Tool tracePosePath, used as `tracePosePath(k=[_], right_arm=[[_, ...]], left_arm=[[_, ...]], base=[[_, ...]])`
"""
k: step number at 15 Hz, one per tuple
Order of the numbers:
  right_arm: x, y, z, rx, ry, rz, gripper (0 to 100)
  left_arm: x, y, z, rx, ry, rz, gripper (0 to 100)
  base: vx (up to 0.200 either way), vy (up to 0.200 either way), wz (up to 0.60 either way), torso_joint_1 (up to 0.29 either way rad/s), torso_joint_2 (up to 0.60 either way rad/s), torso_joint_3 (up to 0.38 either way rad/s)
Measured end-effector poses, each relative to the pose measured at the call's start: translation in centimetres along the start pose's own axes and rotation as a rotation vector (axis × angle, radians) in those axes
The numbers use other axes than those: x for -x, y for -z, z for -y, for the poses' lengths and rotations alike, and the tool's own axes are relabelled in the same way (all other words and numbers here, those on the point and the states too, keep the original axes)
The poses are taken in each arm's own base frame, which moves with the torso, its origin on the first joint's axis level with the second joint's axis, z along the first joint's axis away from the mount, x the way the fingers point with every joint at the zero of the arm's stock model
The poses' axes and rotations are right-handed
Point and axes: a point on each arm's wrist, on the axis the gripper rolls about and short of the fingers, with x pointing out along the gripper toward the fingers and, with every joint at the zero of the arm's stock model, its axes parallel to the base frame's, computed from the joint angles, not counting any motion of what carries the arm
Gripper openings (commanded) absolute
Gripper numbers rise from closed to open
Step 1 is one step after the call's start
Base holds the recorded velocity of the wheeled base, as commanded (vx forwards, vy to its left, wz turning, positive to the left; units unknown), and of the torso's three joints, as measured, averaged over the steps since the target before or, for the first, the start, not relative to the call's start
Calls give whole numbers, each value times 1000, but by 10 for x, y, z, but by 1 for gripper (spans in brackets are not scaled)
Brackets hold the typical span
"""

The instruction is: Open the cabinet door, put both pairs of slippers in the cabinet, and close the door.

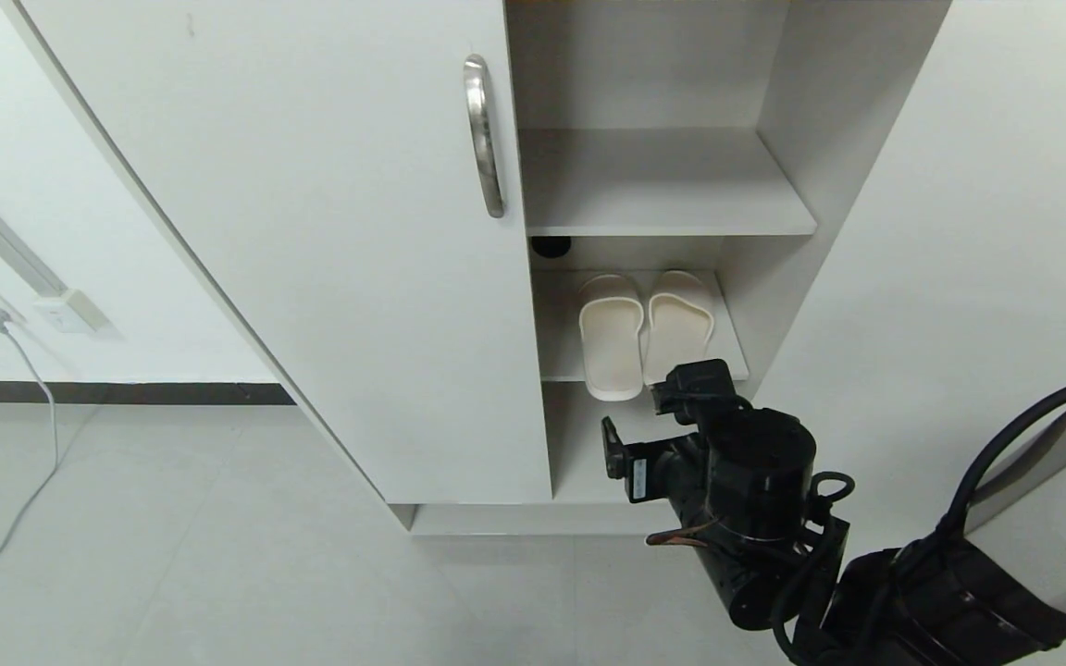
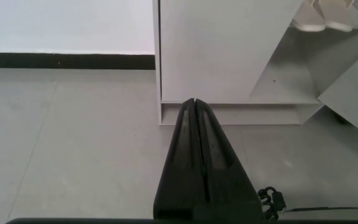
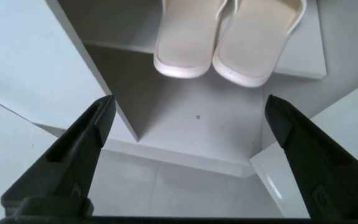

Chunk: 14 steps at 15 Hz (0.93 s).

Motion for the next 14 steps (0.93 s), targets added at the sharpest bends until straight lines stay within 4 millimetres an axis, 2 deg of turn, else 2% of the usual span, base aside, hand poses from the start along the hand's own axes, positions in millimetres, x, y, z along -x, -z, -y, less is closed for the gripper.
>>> tracePosePath(k=[10,14], right_arm=[[1,2,0,5,-3,-5,100],[0,5,-1,9,-3,-10,100]], left_arm=[[0,0,0,-2,0,0,0],[0,0,0,-2,1,0,0]], base=[[0,0,0,0,0,0],[0,0,0,4,4,161]])
